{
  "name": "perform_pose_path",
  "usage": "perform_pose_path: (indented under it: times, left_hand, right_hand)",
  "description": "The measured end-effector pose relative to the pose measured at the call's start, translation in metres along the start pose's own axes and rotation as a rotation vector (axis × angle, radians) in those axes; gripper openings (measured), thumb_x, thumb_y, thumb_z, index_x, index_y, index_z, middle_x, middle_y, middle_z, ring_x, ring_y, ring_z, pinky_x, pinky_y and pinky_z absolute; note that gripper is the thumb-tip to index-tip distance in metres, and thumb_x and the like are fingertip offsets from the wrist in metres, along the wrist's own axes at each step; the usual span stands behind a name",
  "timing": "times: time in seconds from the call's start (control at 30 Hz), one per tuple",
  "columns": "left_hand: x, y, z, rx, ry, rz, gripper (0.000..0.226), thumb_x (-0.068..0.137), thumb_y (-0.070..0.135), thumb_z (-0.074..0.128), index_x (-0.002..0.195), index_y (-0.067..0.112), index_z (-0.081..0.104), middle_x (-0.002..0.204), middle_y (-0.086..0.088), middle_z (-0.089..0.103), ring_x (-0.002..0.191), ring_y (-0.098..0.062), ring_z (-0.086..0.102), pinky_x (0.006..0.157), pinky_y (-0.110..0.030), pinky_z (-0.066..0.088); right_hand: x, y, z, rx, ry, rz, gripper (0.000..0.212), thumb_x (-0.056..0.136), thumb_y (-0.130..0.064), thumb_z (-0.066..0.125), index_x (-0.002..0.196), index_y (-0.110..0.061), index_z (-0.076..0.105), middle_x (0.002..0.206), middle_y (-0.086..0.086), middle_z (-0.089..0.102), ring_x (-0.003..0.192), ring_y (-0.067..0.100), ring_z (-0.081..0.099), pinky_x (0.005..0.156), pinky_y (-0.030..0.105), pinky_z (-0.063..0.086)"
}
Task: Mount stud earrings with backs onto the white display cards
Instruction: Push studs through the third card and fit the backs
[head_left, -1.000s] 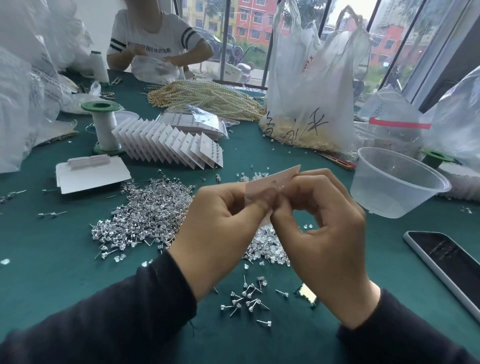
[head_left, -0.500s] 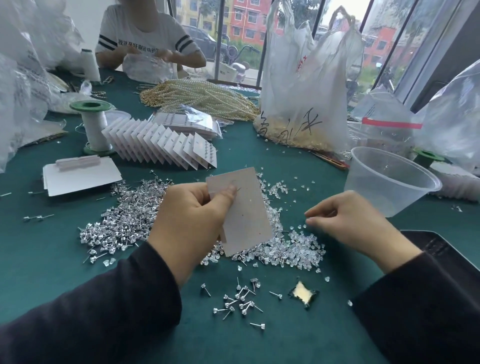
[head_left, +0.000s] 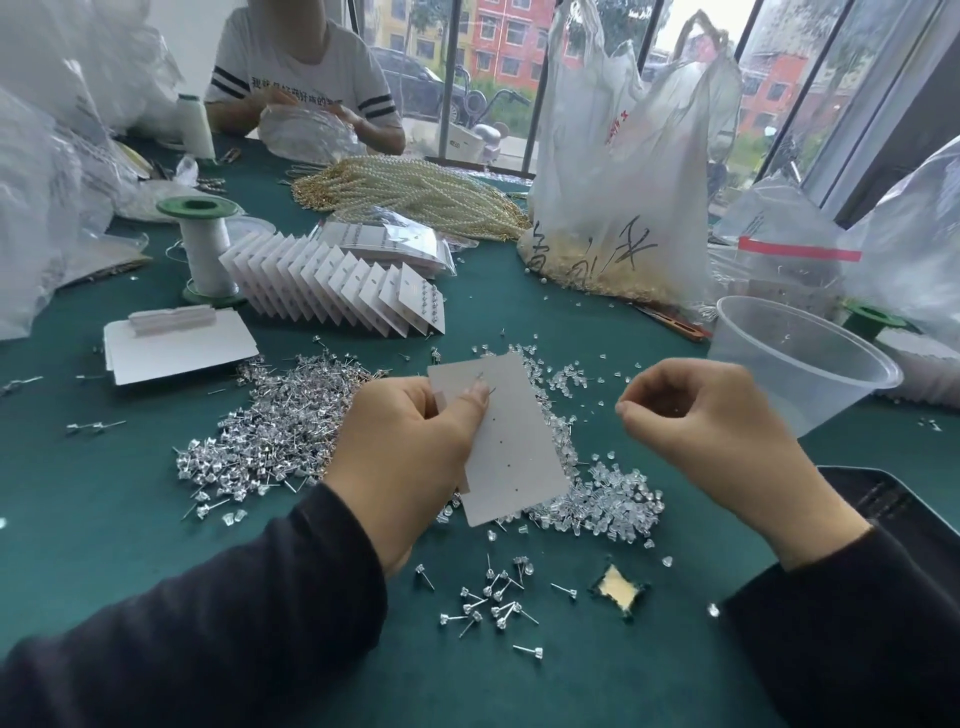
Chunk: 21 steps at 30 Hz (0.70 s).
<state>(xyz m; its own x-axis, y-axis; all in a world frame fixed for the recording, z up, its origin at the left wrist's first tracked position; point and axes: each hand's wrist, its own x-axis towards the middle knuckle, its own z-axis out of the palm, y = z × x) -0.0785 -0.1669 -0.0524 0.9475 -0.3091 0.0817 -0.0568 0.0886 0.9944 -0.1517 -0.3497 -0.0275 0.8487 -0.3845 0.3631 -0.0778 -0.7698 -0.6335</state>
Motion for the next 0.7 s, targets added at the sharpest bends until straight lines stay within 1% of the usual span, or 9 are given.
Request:
perform_pose_path:
  times: [0.1,0.13,0.2,0.27,0.37,0.43,0.53,0.63,0.7]
  left_hand:
    - [-0.004,0.004,0.002,0.103,0.019,0.074,0.034,0.083,0.016,0.062,0.066,-0.013,0.058,0.073,-0.031,0.066,0.063,-0.045,0.063,0.055,-0.048,0.053]
    - [-0.005,0.005,0.003,0.149,0.024,0.115,0.032,0.082,0.017,0.063,0.066,-0.01,0.06,0.072,-0.028,0.067,0.066,-0.043,0.064,0.059,-0.051,0.053]
    - [-0.008,0.007,0.005,0.241,0.033,0.198,0.032,0.082,0.021,0.064,0.063,-0.005,0.064,0.068,-0.023,0.069,0.066,-0.039,0.065,0.061,-0.051,0.054]
    - [-0.01,0.009,0.006,0.309,0.039,0.255,0.038,0.082,0.027,0.064,0.063,-0.007,0.064,0.067,-0.024,0.067,0.065,-0.039,0.064,0.06,-0.049,0.052]
    - [-0.013,0.01,0.006,0.341,0.046,0.292,0.035,0.082,0.022,0.064,0.063,-0.008,0.062,0.065,-0.026,0.065,0.062,-0.039,0.061,0.057,-0.048,0.05]
    - [-0.014,0.011,0.006,0.353,0.034,0.298,0.041,0.08,0.03,0.063,0.064,-0.008,0.063,0.066,-0.026,0.065,0.063,-0.039,0.061,0.057,-0.048,0.05]
    - [-0.014,0.011,0.007,0.358,0.019,0.302,0.049,0.069,0.04,0.052,0.068,-0.008,0.063,0.069,-0.025,0.066,0.063,-0.037,0.062,0.058,-0.049,0.051]
    - [-0.015,0.011,0.006,0.353,0.016,0.312,0.047,0.068,0.039,0.051,0.067,-0.006,0.064,0.067,-0.023,0.067,0.063,-0.037,0.063,0.058,-0.049,0.051]
    - [-0.015,0.01,0.005,0.369,0.018,0.333,0.045,0.069,0.039,0.051,0.065,-0.004,0.064,0.065,-0.022,0.067,0.061,-0.036,0.062,0.056,-0.048,0.05]
  right_hand:
    - [-0.013,-0.023,0.009,0.202,0.151,-0.241,0.011,0.076,-0.004,0.072,0.074,-0.013,0.067,0.072,-0.004,0.066,0.064,0.005,0.061,0.061,0.011,0.047]
    - [-0.019,-0.03,0.017,0.216,0.174,-0.326,0.01,0.076,-0.003,0.072,0.076,-0.012,0.067,0.076,-0.003,0.065,0.068,0.009,0.062,0.065,0.015,0.049]
    - [-0.026,-0.038,0.032,0.213,0.196,-0.42,0.005,0.075,-0.004,0.069,0.075,-0.008,0.067,0.077,-0.001,0.063,0.07,0.011,0.061,0.066,0.02,0.051]
    - [-0.028,-0.041,0.043,0.213,0.21,-0.434,0.004,0.074,-0.002,0.067,0.074,-0.006,0.066,0.075,0.0,0.061,0.069,0.01,0.059,0.065,0.021,0.051]
    - [-0.027,-0.039,0.048,0.231,0.218,-0.404,0.006,0.075,-0.001,0.067,0.074,-0.007,0.066,0.075,0.0,0.061,0.069,0.009,0.058,0.064,0.021,0.05]
    - [-0.026,-0.038,0.048,0.246,0.218,-0.387,0.006,0.075,-0.002,0.067,0.074,-0.008,0.066,0.076,-0.002,0.061,0.07,0.009,0.059,0.064,0.02,0.049]
    - [-0.026,-0.038,0.046,0.317,0.211,-0.36,0.007,0.076,-0.003,0.066,0.075,-0.01,0.066,0.078,-0.004,0.062,0.071,0.01,0.06,0.066,0.019,0.049]
    - [-0.027,-0.039,0.046,0.344,0.174,-0.356,0.006,0.076,-0.003,0.066,0.076,-0.009,0.066,0.078,-0.003,0.062,0.072,0.011,0.06,0.066,0.02,0.05]
    - [-0.027,-0.039,0.045,0.351,0.153,-0.348,0.007,0.076,-0.002,0.066,0.075,-0.009,0.066,0.078,-0.003,0.062,0.072,0.01,0.06,0.066,0.016,0.047]
